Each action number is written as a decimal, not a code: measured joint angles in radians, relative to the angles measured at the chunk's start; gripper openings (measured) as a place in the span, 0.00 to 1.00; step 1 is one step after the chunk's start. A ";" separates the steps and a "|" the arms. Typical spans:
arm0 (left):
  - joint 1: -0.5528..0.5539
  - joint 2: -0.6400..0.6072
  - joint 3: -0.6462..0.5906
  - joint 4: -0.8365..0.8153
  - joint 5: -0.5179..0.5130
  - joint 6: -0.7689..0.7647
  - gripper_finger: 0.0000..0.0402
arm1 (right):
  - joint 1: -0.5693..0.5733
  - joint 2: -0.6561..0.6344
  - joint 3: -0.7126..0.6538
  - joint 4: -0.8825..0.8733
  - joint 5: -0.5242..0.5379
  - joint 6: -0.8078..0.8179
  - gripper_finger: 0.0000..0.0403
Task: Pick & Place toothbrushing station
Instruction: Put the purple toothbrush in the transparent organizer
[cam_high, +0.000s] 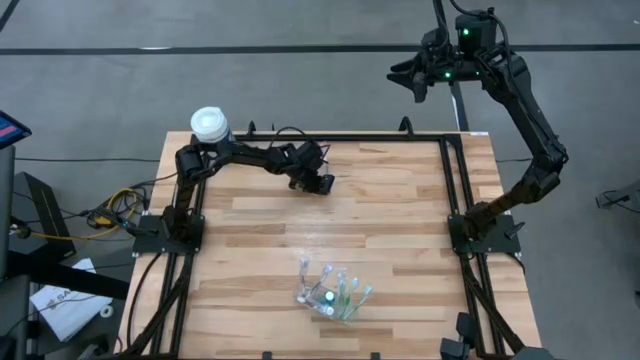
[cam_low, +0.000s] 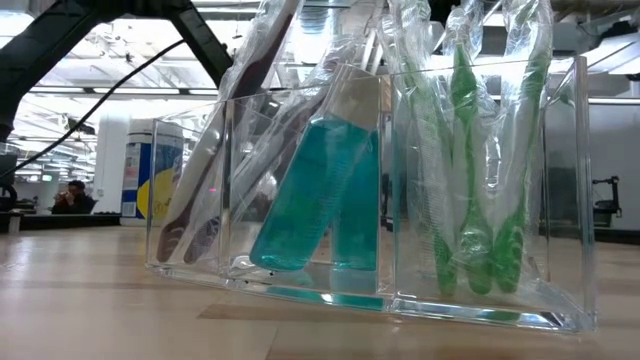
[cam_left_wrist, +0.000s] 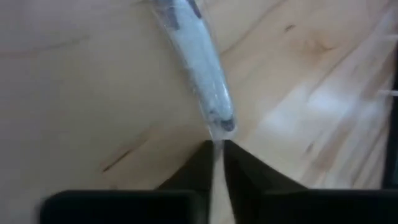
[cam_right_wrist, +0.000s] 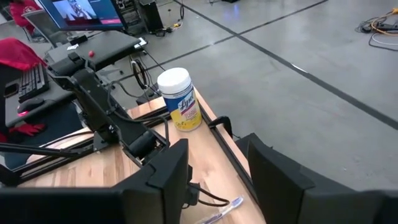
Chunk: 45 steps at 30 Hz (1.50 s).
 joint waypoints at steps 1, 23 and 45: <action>0.001 0.000 -0.002 0.001 -0.013 0.001 0.05 | 0.000 0.000 0.000 0.000 0.001 0.000 0.39; -0.063 -0.409 -0.014 0.041 -0.186 0.281 0.00 | 0.024 0.000 0.000 -0.016 0.002 0.126 0.40; 0.006 -0.856 -0.012 0.073 -0.171 0.294 0.00 | 0.212 0.014 -0.085 -0.024 0.126 0.039 0.42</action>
